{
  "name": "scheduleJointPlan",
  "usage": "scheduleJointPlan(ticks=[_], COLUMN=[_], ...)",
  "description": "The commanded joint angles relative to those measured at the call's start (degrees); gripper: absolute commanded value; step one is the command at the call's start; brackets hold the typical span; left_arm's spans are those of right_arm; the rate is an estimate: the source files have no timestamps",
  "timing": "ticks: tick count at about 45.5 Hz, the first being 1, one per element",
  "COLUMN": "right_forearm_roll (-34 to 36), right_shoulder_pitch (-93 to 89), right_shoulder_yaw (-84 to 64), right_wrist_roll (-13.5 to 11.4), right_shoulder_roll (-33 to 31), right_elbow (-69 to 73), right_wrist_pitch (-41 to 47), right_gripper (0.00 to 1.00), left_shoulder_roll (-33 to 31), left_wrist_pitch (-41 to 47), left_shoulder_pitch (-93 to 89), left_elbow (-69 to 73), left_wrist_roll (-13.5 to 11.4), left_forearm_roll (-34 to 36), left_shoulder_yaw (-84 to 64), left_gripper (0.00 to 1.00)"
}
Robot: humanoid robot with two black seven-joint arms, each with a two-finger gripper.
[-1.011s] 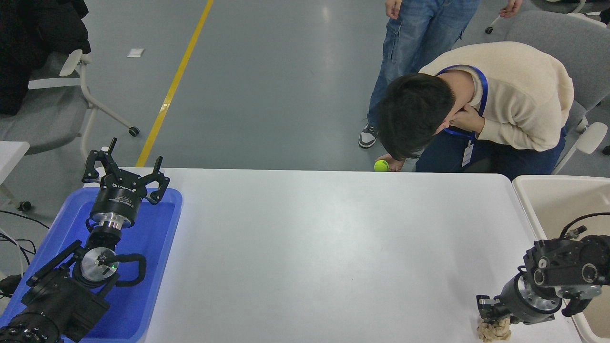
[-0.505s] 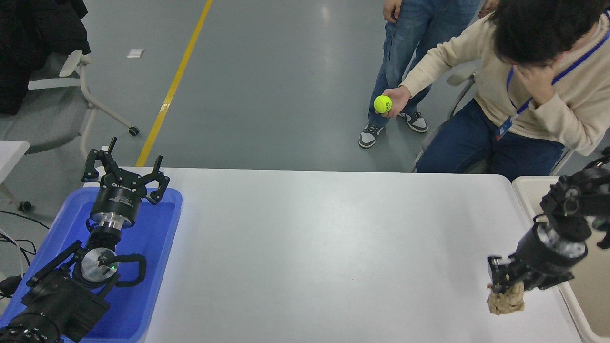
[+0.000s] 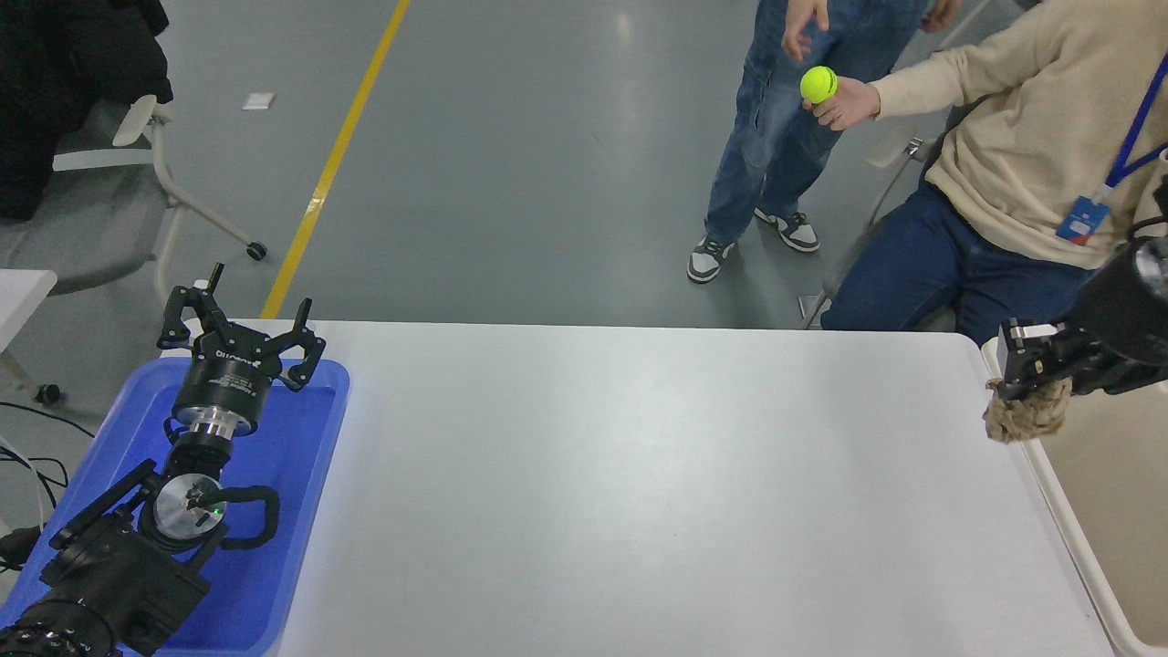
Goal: Pick up paper ball place in dustbin
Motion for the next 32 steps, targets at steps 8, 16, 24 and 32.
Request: scheduleJointPlan(ticks=[8,16,24,32], right_forearm_roll=[0.12,0.12,0.12,0.03], right_shoulder_pitch=[10.6,10.6,10.43,9.46], right_shoulder_yaw=[-4.7,-4.88,-6.54,-9.35], right_wrist_roll=[0.02,0.02,0.02,-0.07], right_shoulder_roll=[0.35,0.61,0.35,-0.62], right_elbow=[1.8,1.63,1.36,0.92], right_wrist_pitch=[0.29,0.29,0.29,0.29], right_gripper=[0.0,0.0,0.0,0.0], left_shoulder_roll=[0.0,0.0,0.0,0.0], left_wrist_pitch=[0.0,0.08,0.17,0.17], left_shoulder_pitch=[0.0,0.0,0.0,0.0], left_elbow=[0.0,0.0,0.08,0.0], left_wrist_roll=[0.0,0.0,0.0,0.0], left_forearm_roll=[-0.01,0.07,-0.01,0.07], left_shoulder_yaw=[0.0,0.0,0.09,0.09], left_gripper=[1.0,1.0,1.0,1.0])
